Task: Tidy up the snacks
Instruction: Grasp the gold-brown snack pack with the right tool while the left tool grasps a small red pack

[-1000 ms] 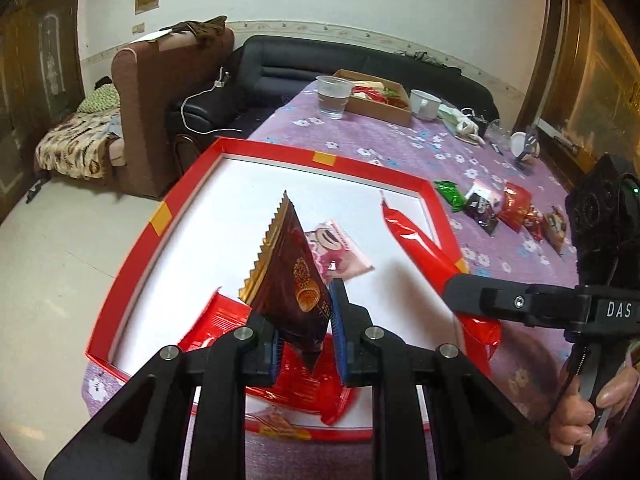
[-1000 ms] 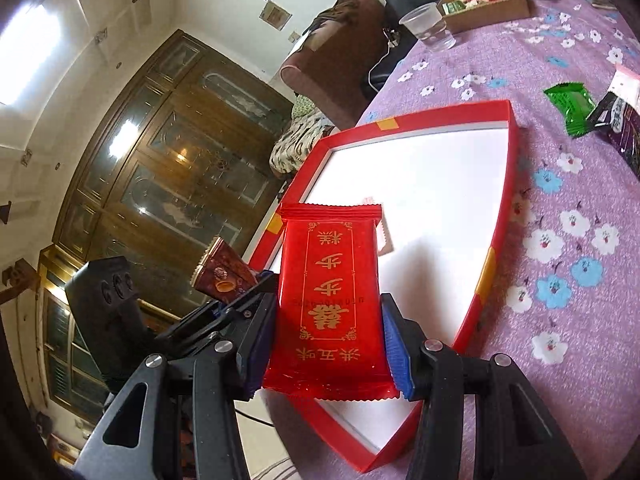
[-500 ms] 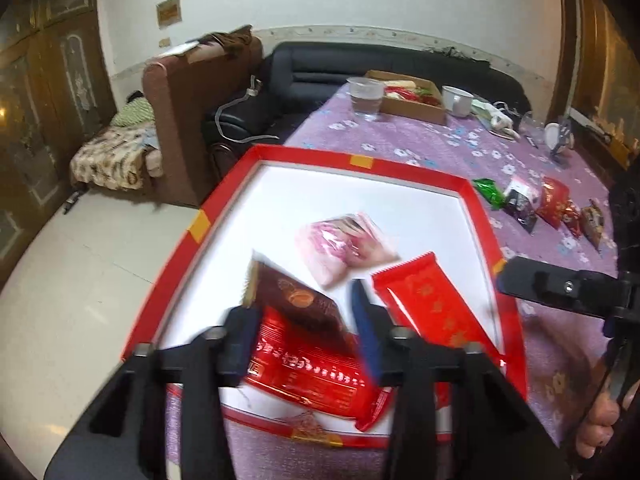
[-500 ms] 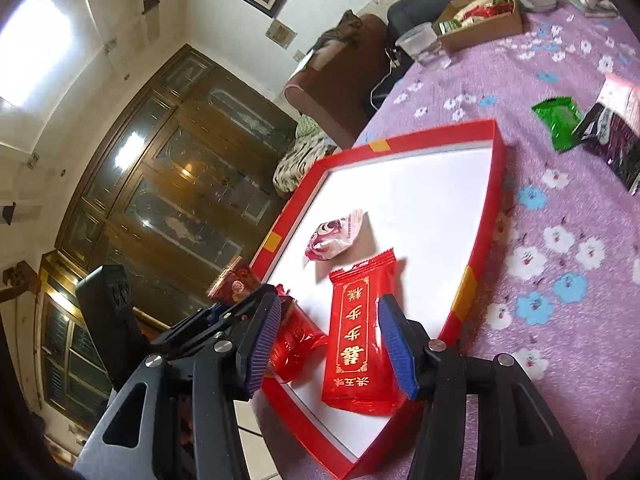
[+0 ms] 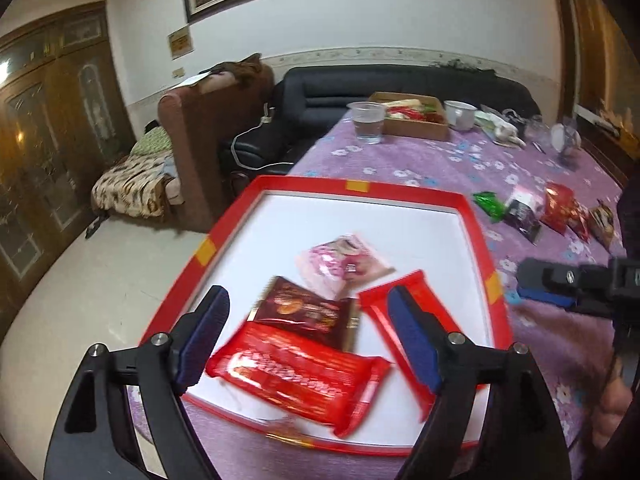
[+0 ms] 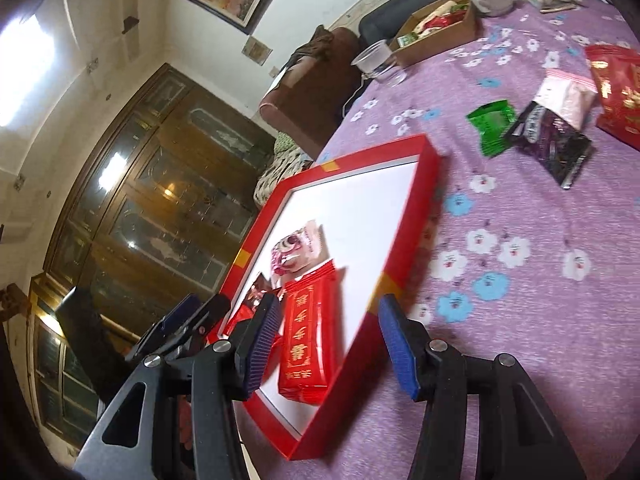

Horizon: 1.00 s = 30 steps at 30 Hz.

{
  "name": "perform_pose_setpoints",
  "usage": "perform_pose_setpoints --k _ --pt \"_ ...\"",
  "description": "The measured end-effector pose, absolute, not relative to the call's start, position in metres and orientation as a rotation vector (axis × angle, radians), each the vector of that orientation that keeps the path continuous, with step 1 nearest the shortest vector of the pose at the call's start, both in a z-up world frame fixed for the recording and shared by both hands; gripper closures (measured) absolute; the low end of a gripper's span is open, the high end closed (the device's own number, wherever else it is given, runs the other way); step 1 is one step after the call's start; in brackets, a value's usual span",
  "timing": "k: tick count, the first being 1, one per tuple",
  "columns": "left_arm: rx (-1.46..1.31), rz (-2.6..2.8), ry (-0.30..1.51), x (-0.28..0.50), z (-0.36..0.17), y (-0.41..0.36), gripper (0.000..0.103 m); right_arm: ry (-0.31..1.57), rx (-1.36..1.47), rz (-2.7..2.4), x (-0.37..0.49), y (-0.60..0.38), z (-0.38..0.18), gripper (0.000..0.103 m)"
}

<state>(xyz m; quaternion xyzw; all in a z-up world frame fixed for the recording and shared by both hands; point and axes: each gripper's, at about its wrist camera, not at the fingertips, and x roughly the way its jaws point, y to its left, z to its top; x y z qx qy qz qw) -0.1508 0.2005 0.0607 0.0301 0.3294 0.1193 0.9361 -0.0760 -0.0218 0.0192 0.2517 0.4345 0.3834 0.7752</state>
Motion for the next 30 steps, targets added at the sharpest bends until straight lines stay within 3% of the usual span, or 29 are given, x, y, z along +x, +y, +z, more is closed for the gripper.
perform_pose_setpoints --k 7,14,19,26,28,30 --pt "0.117 0.213 0.692 -0.145 0.059 0.177 0.021 0.86 0.589 0.741 -0.069 -0.08 0.039 0.049" --pt "0.143 0.177 0.71 -0.139 0.059 0.157 0.021 0.74 0.759 0.31 -0.057 -0.223 0.052 0.042" --pt "0.172 0.127 0.719 -0.133 0.062 0.133 0.021 0.805 0.96 0.058 -0.037 -0.301 0.029 0.038" --pt "0.196 0.013 0.758 -0.119 0.069 0.088 0.021 0.893 1.03 0.031 0.011 -0.297 0.003 0.033" --pt "0.191 -0.015 0.765 -0.112 0.072 0.08 0.021 0.842 0.971 0.038 0.018 -0.29 0.004 0.036" --pt "0.176 -0.04 0.771 -0.101 0.076 0.069 0.021 0.851 0.902 0.067 0.027 -0.285 -0.003 0.061"
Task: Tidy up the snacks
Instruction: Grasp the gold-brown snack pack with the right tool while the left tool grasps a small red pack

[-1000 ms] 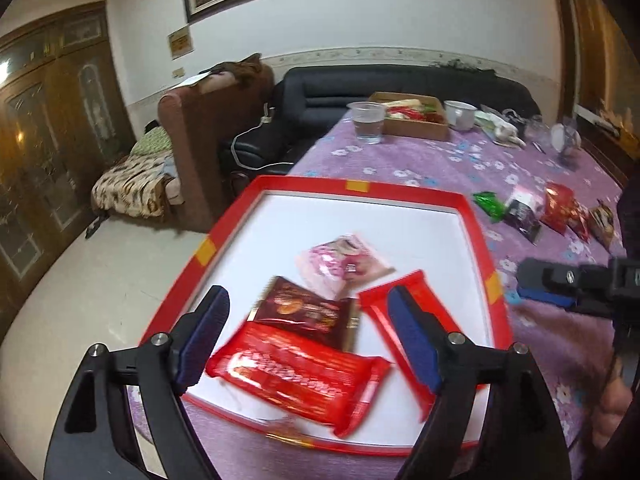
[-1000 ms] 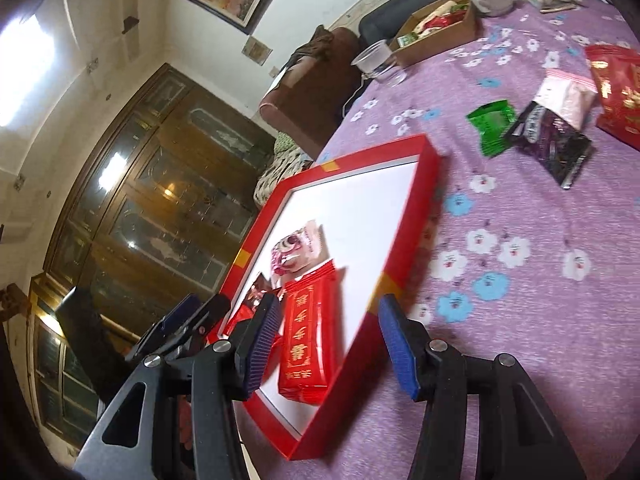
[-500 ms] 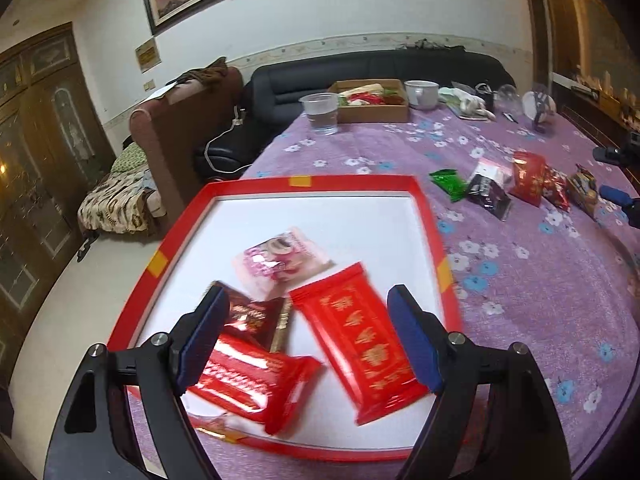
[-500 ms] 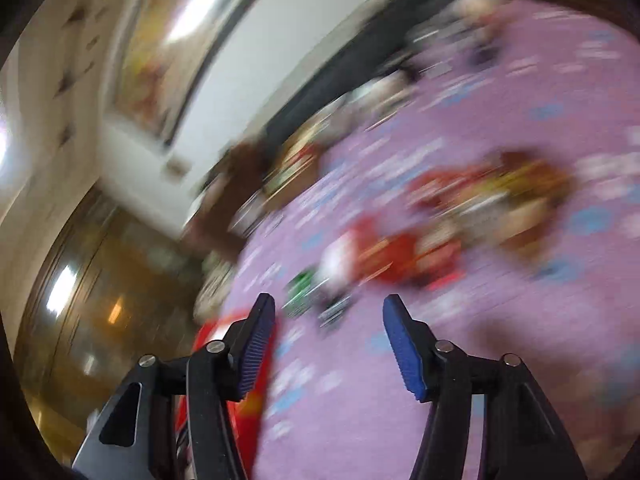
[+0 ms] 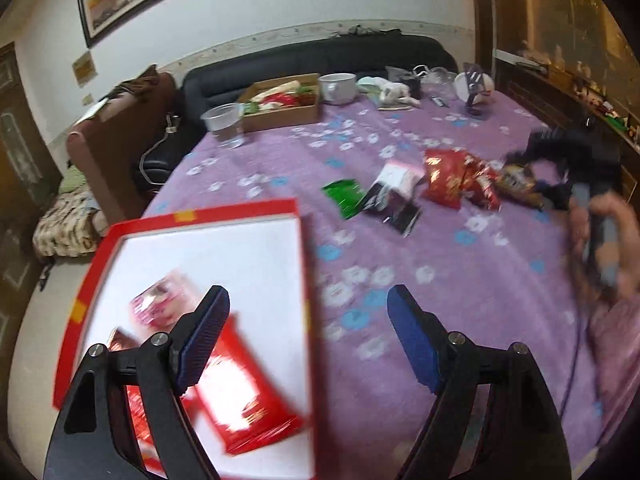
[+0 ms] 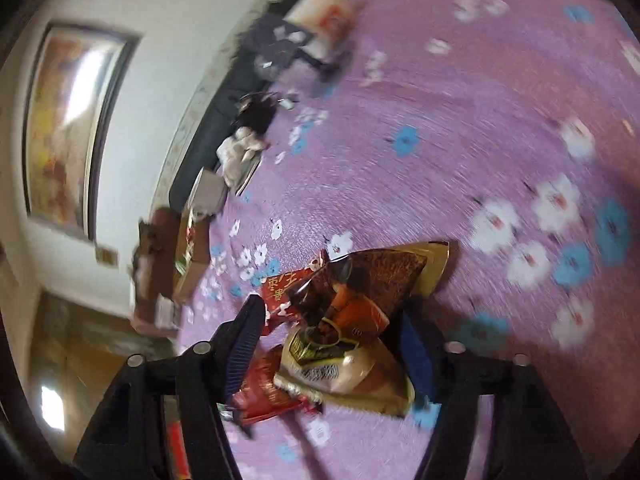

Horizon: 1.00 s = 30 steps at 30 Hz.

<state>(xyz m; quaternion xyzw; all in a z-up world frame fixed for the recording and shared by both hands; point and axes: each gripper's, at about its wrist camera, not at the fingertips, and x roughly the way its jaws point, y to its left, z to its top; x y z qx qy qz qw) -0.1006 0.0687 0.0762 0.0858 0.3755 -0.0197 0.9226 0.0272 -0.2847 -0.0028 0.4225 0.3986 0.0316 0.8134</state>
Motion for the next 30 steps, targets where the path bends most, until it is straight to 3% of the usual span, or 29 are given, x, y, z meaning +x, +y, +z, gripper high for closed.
perform_pose_setpoints --k 12,23,24,25,27,30 --pt "0.142 -0.156 0.8 0.008 0.063 -0.033 0.021 0.874 1.057 0.189 0.03 -0.305 -0.015 0.065" --pt "0.169 -0.232 0.831 0.049 0.035 -0.073 0.022 0.895 1.102 0.216 0.036 -0.3 -0.024 0.064" --pt "0.146 -0.237 0.823 0.049 0.033 -0.069 0.024 0.895 1.1 0.216 0.036 -0.3 -0.024 0.064" --pt "0.13 -0.242 0.819 0.05 0.032 -0.067 0.04 0.895 1.097 0.215 0.036 -0.299 -0.023 0.064" --pt "0.094 -0.268 0.834 0.051 0.029 -0.061 0.062 0.896 1.092 0.217 0.037 -0.298 -0.023 0.064" --pt "0.107 -0.259 0.817 0.047 0.03 -0.058 0.07 0.898 1.083 0.217 0.039 -0.295 -0.022 0.065"
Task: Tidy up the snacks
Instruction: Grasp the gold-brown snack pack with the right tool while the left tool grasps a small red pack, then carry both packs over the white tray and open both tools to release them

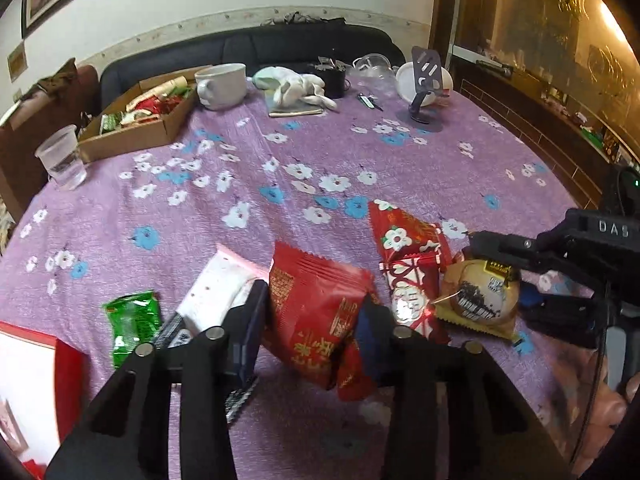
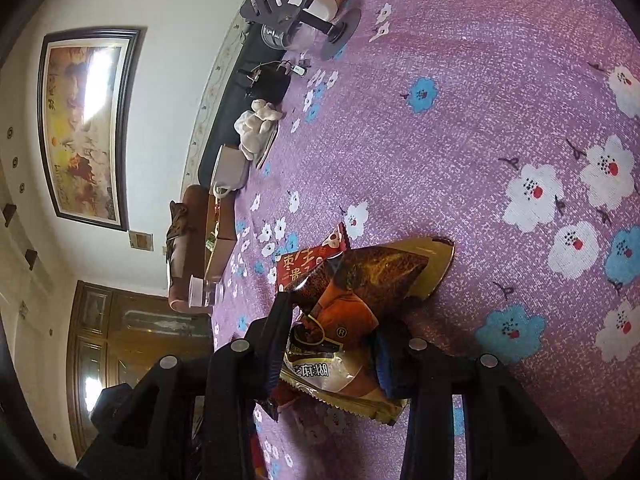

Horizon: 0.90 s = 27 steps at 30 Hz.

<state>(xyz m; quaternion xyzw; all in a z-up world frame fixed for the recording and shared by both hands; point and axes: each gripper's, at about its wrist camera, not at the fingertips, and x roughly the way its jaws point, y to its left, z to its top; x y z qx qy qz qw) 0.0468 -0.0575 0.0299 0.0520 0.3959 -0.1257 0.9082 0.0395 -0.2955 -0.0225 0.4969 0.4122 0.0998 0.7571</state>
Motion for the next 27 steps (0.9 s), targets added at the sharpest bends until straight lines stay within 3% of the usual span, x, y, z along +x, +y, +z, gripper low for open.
perform_pose_setpoints --k 3,13,27 --pt "0.074 -0.264 0.813 0.04 0.034 -0.047 0.081 0.901 1.08 0.219 0.04 -0.295 -0.022 0.065" --pt "-0.039 -0.329 0.816 -0.005 0.037 -0.01 0.089 0.89 1.077 0.274 0.039 -0.291 -0.017 0.065" --pt "-0.067 -0.311 0.74 -0.103 0.061 0.04 0.089 0.823 1.05 0.532 0.038 -0.259 0.005 0.065"
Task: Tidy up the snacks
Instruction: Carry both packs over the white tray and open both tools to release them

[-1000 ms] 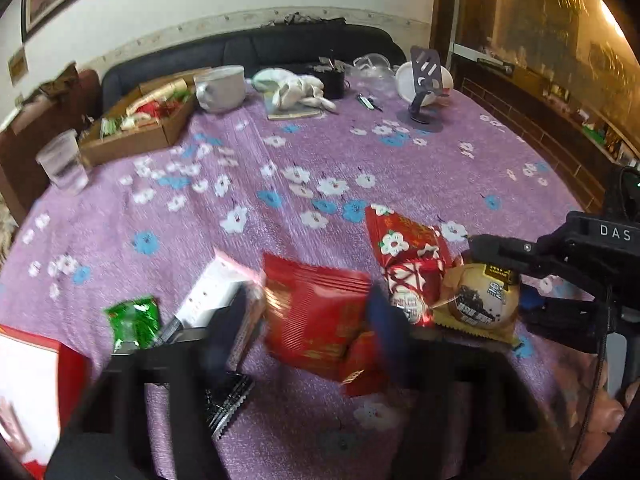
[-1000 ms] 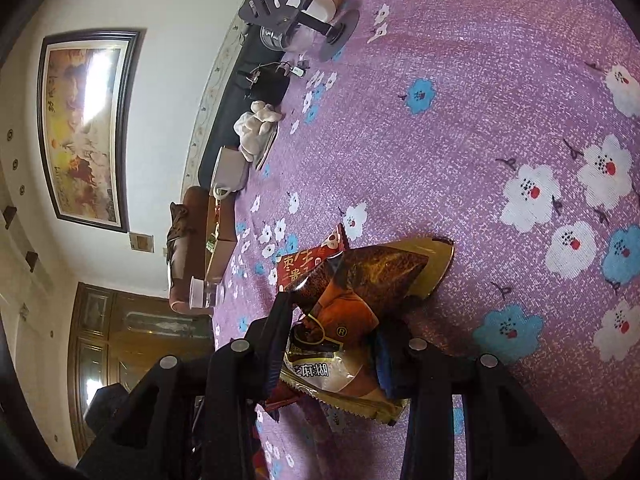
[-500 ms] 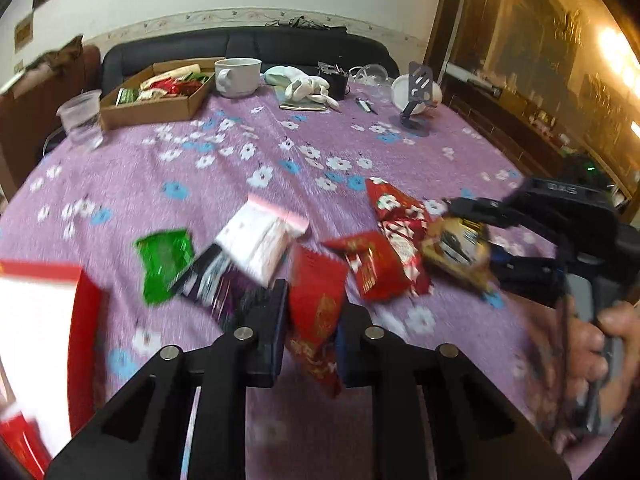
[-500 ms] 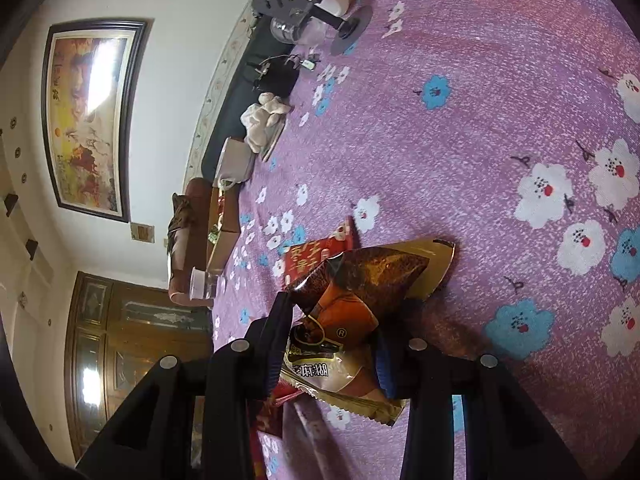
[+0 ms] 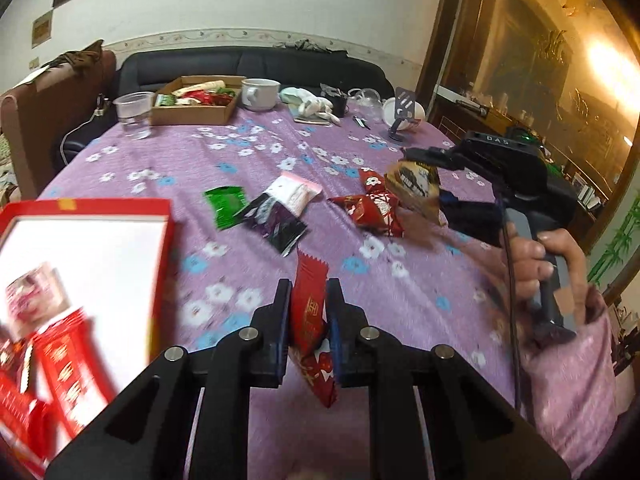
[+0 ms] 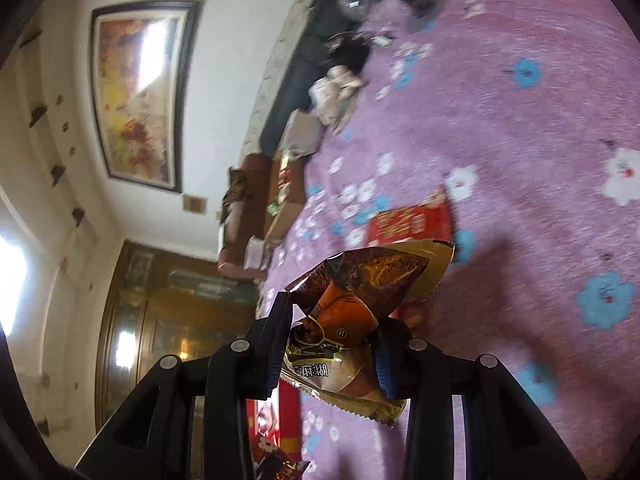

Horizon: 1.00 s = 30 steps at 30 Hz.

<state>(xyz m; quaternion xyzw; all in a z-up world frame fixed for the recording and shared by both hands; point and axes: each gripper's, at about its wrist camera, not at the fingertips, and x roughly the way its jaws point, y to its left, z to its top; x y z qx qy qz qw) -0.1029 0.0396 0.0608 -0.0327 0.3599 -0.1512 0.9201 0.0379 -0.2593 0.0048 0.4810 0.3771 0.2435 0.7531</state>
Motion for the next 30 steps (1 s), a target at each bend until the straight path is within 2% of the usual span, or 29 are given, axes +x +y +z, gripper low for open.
perform_pose_setpoints --k 11,30 --pt "-0.058 -0.276 0.7 -0.157 0.065 0.064 0.089 0.729 0.782 0.623 0.019 -0.214 0.034 0.065" --pt "0.073 0.019 0.524 -0.187 0.101 0.119 0.089 0.725 0.773 0.493 0.016 -0.231 0.019 0.065"
